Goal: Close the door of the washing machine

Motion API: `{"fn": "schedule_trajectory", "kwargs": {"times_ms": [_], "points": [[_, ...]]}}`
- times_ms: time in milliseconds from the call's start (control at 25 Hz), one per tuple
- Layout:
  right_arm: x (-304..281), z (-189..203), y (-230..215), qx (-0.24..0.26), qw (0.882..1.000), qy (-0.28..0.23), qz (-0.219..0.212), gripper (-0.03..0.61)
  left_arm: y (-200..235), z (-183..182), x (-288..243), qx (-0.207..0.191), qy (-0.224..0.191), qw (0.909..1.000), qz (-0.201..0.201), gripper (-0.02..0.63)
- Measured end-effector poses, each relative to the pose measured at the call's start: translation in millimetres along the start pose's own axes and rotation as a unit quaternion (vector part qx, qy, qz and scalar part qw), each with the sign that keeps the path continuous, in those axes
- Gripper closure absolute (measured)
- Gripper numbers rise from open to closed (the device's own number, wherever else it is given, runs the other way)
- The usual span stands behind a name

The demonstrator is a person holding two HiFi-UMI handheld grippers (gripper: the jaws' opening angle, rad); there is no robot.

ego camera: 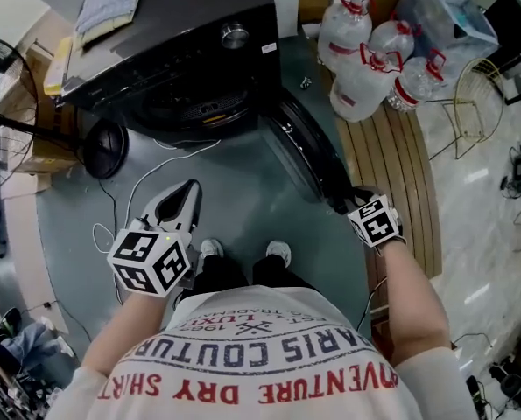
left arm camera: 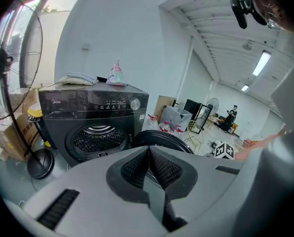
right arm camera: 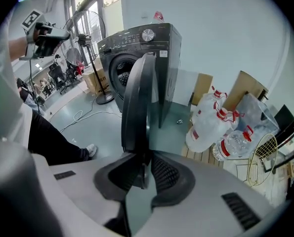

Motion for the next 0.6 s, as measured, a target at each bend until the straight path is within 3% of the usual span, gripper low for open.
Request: {"fn": "schedule_trajectory", "kwargs": {"times_ms": [240,600], "points": [[-1,-4,14,-0.011,1.000,0.017,-0.015,0.508,21,11,10,0.025,-0.009,0.9996,0.000,0.584],[-2,-12,59,-0.047,0.998,0.039,-0.019,0.506,60,32,13,0.044,0.012,0.9988,0.018,0.584]]}}
Point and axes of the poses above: the fingertips, and each gripper's own axes: x backward along the fingers, y to its left, z out of its underside, the point moved 4 cm from there along x, backward along the fingers, and after that the axes turned 13 degrees about y, right-handed, at the moved point
